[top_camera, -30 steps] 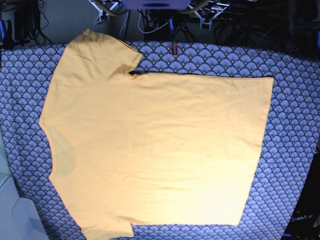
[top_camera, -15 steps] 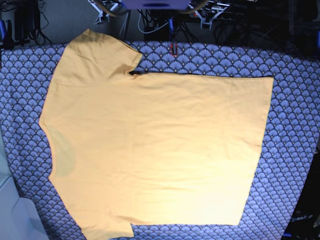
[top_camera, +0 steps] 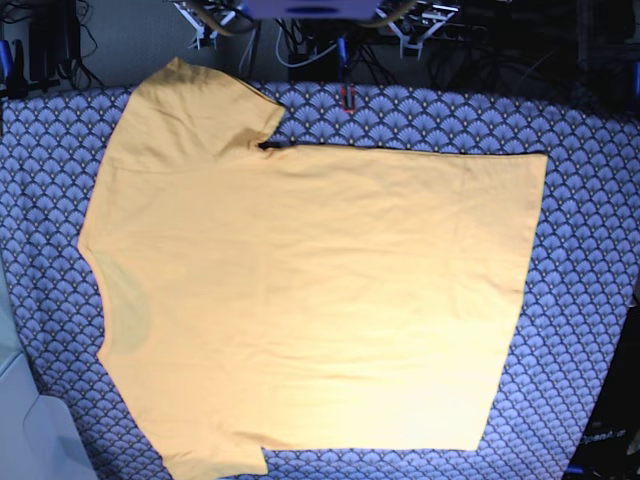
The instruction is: Fold the T-shirt properly
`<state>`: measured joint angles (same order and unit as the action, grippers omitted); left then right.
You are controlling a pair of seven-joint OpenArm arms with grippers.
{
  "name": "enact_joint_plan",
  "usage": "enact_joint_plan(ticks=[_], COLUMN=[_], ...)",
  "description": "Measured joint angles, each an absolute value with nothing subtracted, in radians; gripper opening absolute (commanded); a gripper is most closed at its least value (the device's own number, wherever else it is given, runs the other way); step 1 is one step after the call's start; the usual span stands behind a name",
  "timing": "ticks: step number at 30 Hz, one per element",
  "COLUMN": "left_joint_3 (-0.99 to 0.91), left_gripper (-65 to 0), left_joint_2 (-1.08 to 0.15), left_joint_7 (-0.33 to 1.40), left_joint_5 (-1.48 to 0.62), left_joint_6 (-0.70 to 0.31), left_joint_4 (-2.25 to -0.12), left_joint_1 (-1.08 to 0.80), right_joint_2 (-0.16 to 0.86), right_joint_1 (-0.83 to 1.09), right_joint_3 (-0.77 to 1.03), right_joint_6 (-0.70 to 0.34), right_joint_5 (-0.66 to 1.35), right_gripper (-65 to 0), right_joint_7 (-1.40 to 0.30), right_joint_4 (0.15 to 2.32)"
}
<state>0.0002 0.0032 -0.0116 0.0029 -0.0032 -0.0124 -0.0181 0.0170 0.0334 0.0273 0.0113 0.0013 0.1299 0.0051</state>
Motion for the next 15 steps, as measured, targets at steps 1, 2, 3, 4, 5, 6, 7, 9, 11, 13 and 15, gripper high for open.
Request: enact_joint_plan(ticks=[1, 2, 3, 4, 5, 6, 7, 9, 11, 13, 15], left_joint_3=[0.000, 0.000, 0.000, 0.000, 0.000, 0.000, 0.000, 0.000, 0.000, 0.000, 0.001], left_gripper=[-65.0, -65.0, -65.0, -65.0, -65.0, -65.0, -65.0, -65.0, -65.0, -65.0, -65.0], left_joint_2=[0.003, 0.003, 0.003, 0.003, 0.003, 0.003, 0.003, 0.001, 0.000, 0.000, 0.000], left_joint_7=[-0.028, -0.056, -0.102, -0.131, -0.168, -0.201, -0.233, -0.301, -0.374, -0.450, -0.516], left_joint_5=[0.003, 0.003, 0.003, 0.003, 0.003, 0.002, 0.002, 0.002, 0.002, 0.002, 0.003], left_joint_6=[-0.004, -0.004, -0.004, -0.004, -0.004, -0.004, -0.004, -0.004, -0.004, -0.004, -0.004], left_joint_4=[-0.013, -0.013, -0.012, -0.012, -0.012, -0.012, -0.012, -0.012, -0.009, -0.009, -0.008], left_joint_1=[-0.028, -0.041, -0.058, -0.074, -0.091, -0.110, -0.130, -0.166, -0.199, -0.237, -0.273], right_joint_2=[0.017, 0.017, 0.017, 0.017, 0.017, 0.018, 0.019, 0.019, 0.020, 0.019, 0.020], right_joint_1=[0.049, 0.064, 0.085, 0.104, 0.125, 0.146, 0.168, 0.206, 0.241, 0.281, 0.326], right_joint_3=[0.027, 0.028, 0.028, 0.028, 0.028, 0.028, 0.028, 0.027, 0.027, 0.025, 0.025], right_joint_6=[0.012, 0.012, 0.012, 0.012, 0.011, 0.011, 0.011, 0.011, 0.011, 0.011, 0.011], right_joint_5=[0.001, 0.001, 0.001, 0.001, 0.001, 0.001, 0.001, 0.002, 0.001, 0.002, 0.002], right_gripper=[-65.0, -65.0, -65.0, -65.0, -65.0, -65.0, -65.0, -65.0, -65.0, -65.0, -65.0], right_joint_7=[0.169, 0.199, 0.244, 0.279, 0.320, 0.361, 0.407, 0.484, 0.554, 0.635, 0.728], right_joint_4=[0.006, 0.006, 0.005, 0.005, 0.004, 0.004, 0.004, 0.004, 0.004, 0.005, 0.005])
